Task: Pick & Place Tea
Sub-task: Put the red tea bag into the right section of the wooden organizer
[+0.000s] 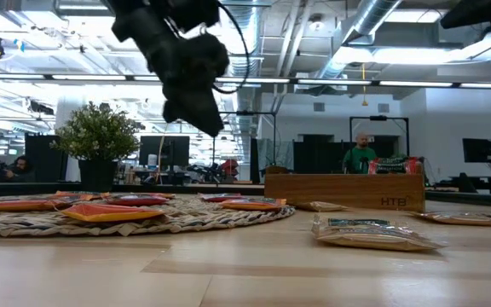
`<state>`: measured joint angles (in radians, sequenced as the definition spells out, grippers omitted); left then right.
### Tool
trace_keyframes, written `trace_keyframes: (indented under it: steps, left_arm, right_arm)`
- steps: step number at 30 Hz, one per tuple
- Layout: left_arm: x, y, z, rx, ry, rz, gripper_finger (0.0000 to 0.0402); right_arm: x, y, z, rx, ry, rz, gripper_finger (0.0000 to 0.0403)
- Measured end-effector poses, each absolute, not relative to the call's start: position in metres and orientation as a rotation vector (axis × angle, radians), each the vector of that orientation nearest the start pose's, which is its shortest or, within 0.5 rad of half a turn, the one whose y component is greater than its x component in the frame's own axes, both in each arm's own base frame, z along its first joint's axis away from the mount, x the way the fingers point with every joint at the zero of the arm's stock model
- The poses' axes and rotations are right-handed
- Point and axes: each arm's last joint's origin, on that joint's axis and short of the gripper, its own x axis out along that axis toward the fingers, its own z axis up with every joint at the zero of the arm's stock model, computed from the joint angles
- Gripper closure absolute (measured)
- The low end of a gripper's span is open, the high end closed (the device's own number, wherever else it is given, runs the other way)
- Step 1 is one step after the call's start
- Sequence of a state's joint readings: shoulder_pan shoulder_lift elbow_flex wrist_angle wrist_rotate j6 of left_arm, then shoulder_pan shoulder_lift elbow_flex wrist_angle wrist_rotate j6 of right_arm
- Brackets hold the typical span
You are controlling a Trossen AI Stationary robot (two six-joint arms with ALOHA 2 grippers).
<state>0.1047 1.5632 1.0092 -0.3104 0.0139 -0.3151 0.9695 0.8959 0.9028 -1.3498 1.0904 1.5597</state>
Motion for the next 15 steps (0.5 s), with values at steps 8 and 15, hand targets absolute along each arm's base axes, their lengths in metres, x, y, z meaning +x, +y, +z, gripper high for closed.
trace_keyframes:
  steps: [8, 15]
  left_arm:
    - [0.328, 0.036, 0.186, -0.282, 0.961, 0.287, 0.0295]
    - [0.329, 0.036, 0.181, -0.312, 0.968, 0.306, 0.0269]
  right_arm:
    - [0.088, 0.083, 0.292, 0.349, 0.4, -0.53, 0.0403]
    - [0.088, 0.083, 0.292, 0.332, 0.412, -0.522, 0.0403]
